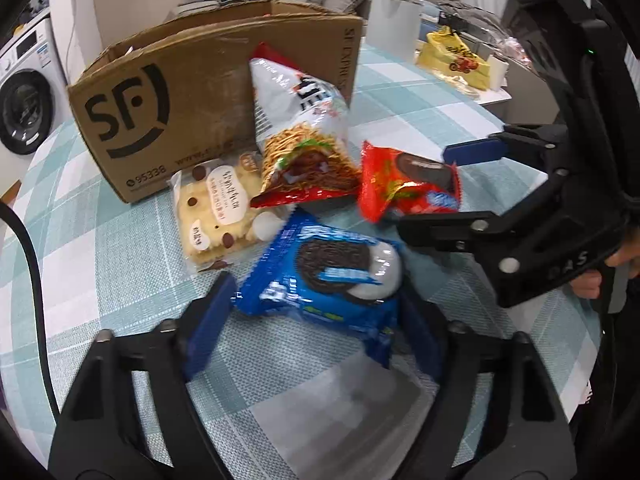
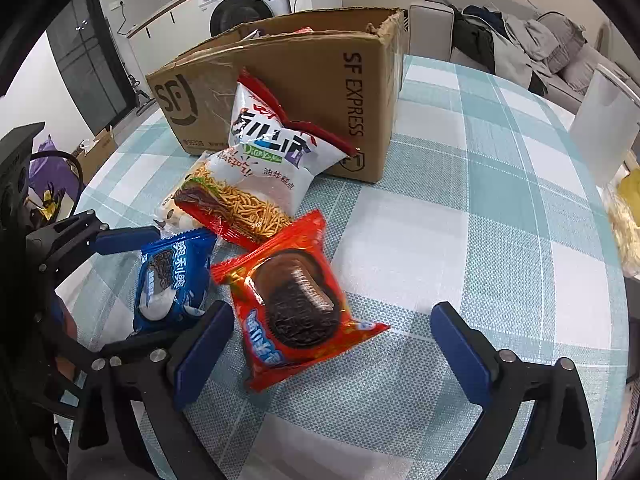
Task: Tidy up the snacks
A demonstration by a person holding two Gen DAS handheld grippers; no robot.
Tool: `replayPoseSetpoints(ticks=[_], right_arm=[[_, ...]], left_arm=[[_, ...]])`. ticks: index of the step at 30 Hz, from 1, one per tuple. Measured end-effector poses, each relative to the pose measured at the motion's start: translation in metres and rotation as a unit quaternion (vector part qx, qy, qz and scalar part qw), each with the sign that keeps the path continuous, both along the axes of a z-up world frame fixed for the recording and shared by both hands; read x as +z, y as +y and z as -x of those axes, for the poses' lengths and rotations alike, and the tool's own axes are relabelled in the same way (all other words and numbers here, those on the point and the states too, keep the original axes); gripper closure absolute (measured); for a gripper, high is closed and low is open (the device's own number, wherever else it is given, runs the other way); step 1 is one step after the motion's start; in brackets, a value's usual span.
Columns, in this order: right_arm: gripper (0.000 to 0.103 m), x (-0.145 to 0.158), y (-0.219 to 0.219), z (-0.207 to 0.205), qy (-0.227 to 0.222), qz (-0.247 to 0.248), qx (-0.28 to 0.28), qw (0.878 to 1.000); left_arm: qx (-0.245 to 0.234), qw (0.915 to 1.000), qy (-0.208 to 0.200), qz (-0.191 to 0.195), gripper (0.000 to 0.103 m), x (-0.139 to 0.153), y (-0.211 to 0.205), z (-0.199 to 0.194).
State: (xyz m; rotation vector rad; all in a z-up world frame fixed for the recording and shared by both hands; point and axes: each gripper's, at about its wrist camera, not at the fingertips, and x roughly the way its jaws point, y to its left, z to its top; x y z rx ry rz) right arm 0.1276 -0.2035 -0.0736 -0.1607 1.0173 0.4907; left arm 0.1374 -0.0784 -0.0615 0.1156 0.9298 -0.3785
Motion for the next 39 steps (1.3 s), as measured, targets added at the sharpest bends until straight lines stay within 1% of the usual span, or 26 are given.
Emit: replayPoseSetpoints(ticks=[2, 4, 8, 12, 15, 17, 18, 20, 21, 23, 24, 29, 35, 37, 39], right_arm=[[0.007, 0.001, 0.0, 0.001, -0.001, -0.003, 0.003, 1.0], [0.011, 0.001, 0.0, 0.001, -0.002, -0.004, 0.005, 1.0], [0.019, 0.002, 0.001, 0.001, -0.002, -0.011, 0.01, 1.0], [0.021, 0.005, 0.0, 0.003, -0.004, -0.015, 0.014, 1.0], [0.026, 0.005, 0.001, 0.003, -0.004, -0.018, 0.018, 1.0], [0.033, 0.005, 0.002, 0.004, -0.002, -0.02, 0.023, 1.0], [0.034, 0.005, 0.003, 0.005, -0.003, -0.021, 0.025, 0.999], [0.041, 0.005, 0.004, 0.006, -0.008, -0.02, 0.027, 0.999], [0.042, 0.006, 0.004, 0.007, -0.007, -0.023, 0.032, 0.999], [0.05, 0.007, 0.005, 0.008, -0.008, -0.029, 0.037, 0.999], [0.053, 0.008, 0.005, 0.008, -0.007, -0.032, 0.041, 0.999], [0.054, 0.01, 0.01, 0.012, -0.01, -0.041, 0.058, 0.997], [0.054, 0.014, 0.011, 0.017, -0.013, -0.047, 0.064, 0.997], [0.054, 0.015, 0.009, 0.016, -0.015, -0.049, 0.063, 0.997], [0.054, 0.016, 0.007, 0.017, -0.016, -0.049, 0.063, 0.997]], left_arm=[[-0.006, 1.0, -0.001, 0.006, 0.04, 0.002, 0.001, 0.002], [-0.011, 0.9998, 0.002, 0.015, 0.054, 0.004, 0.001, 0.003], [-0.014, 0.9996, 0.004, 0.022, 0.056, 0.005, 0.002, 0.004], [-0.015, 0.9996, 0.001, 0.025, 0.058, 0.007, 0.002, 0.005], [-0.015, 0.9995, 0.0, 0.029, 0.058, 0.009, 0.005, 0.007], [-0.014, 0.9994, -0.002, 0.033, 0.058, 0.011, 0.006, 0.008], [-0.014, 0.9994, -0.003, 0.033, 0.058, 0.012, 0.006, 0.008], [-0.015, 0.9993, -0.004, 0.033, 0.058, 0.013, 0.008, 0.009], [-0.015, 0.9993, -0.003, 0.034, 0.058, 0.013, 0.009, 0.009], [-0.016, 0.9993, -0.002, 0.035, 0.058, 0.014, 0.01, 0.009], [-0.016, 0.9993, -0.002, 0.035, 0.058, 0.014, 0.01, 0.009], [-0.019, 0.9991, 0.0, 0.037, 0.058, 0.015, 0.013, 0.009], [-0.022, 0.9989, -0.012, 0.041, 0.059, 0.02, 0.014, 0.011], [-0.025, 0.9991, -0.01, 0.034, 0.059, 0.02, 0.015, 0.012], [-0.031, 0.9992, 0.002, 0.024, 0.059, 0.017, 0.015, 0.013]])
